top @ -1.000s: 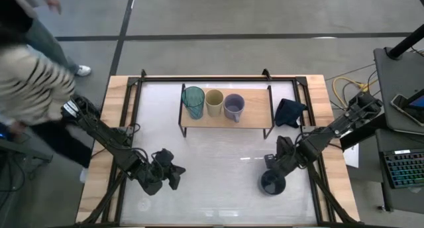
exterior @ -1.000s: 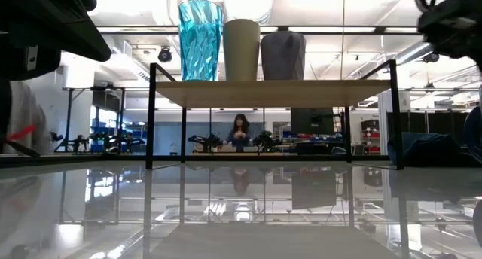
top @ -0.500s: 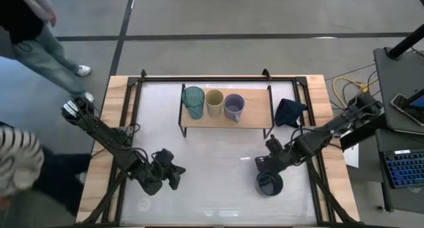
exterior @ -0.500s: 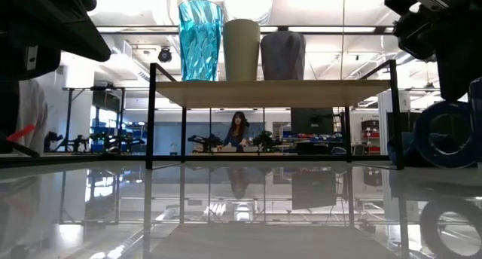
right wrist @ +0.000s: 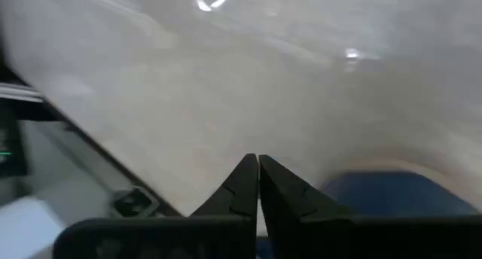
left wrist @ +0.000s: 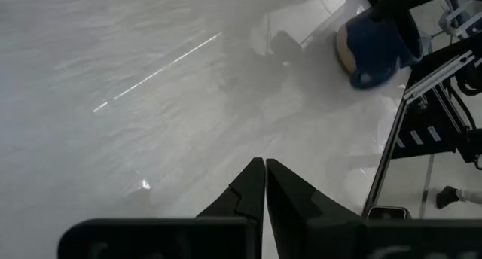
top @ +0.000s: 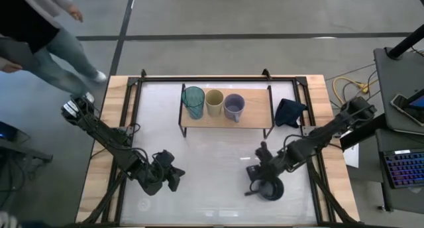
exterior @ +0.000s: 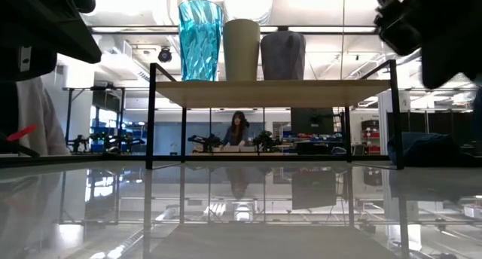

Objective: Stack small to large cups/mugs on shelf
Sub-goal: Put the blue mug on the shelf

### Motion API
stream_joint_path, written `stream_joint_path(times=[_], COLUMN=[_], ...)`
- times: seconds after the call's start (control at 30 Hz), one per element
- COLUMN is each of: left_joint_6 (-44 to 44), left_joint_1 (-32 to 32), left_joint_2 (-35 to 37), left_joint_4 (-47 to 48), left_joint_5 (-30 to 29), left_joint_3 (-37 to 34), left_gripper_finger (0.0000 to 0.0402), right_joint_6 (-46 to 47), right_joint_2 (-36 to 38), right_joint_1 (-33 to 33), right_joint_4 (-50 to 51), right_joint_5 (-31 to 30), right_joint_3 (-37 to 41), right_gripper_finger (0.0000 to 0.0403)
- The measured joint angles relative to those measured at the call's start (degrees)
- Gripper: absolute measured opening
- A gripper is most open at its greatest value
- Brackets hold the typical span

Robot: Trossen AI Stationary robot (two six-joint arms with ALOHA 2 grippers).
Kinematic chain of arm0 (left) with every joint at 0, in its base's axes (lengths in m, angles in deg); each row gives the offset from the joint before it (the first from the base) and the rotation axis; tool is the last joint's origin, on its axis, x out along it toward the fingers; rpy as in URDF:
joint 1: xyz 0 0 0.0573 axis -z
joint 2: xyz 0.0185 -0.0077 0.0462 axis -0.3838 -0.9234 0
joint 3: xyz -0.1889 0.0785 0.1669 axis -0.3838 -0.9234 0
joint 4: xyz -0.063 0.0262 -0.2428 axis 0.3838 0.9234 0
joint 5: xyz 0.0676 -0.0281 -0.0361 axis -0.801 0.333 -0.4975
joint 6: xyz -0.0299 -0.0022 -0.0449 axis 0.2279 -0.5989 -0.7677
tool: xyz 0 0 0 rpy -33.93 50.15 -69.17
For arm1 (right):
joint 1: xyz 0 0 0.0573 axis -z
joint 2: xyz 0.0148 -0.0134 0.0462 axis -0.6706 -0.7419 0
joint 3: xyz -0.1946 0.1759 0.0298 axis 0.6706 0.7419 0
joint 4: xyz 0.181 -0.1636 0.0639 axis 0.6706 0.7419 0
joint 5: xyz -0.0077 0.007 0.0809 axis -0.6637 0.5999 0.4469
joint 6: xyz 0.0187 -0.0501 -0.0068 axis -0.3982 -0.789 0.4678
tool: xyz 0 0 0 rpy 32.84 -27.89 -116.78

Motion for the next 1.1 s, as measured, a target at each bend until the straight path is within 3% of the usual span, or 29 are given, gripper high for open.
stream_joint_path(times=[0.4,0.8,0.93,1.1], left_joint_6=[0.0,0.0,0.0,0.4], left_joint_1=[0.0,-0.2,-0.2,-0.2], left_joint_2=[0.0,0.0,0.0,0.0], left_joint_4=[-0.4,-0.3,-0.4,-0.4], left_joint_5=[0.1,-0.5,-0.5,-0.6], left_joint_3=[0.0,-0.1,-0.1,-0.1], left_gripper_finger=[0.0000,0.0000,0.0000,0.0000], right_joint_6=[-2.9,-4.6,1.4,15.6], right_joint_2=[1.8,0.2,0.2,0.1], right_joint_1=[-1.1,-3.8,-7.4,-14.3], right_joint_4=[27.9,28.0,29.9,33.1], right_joint_5=[-1.4,-6.1,-6.0,-8.6], right_joint_3=[-11.1,-18.6,-19.6,-19.6], right_gripper_finger=[0.0009,0.0010,0.0033,0.0091])
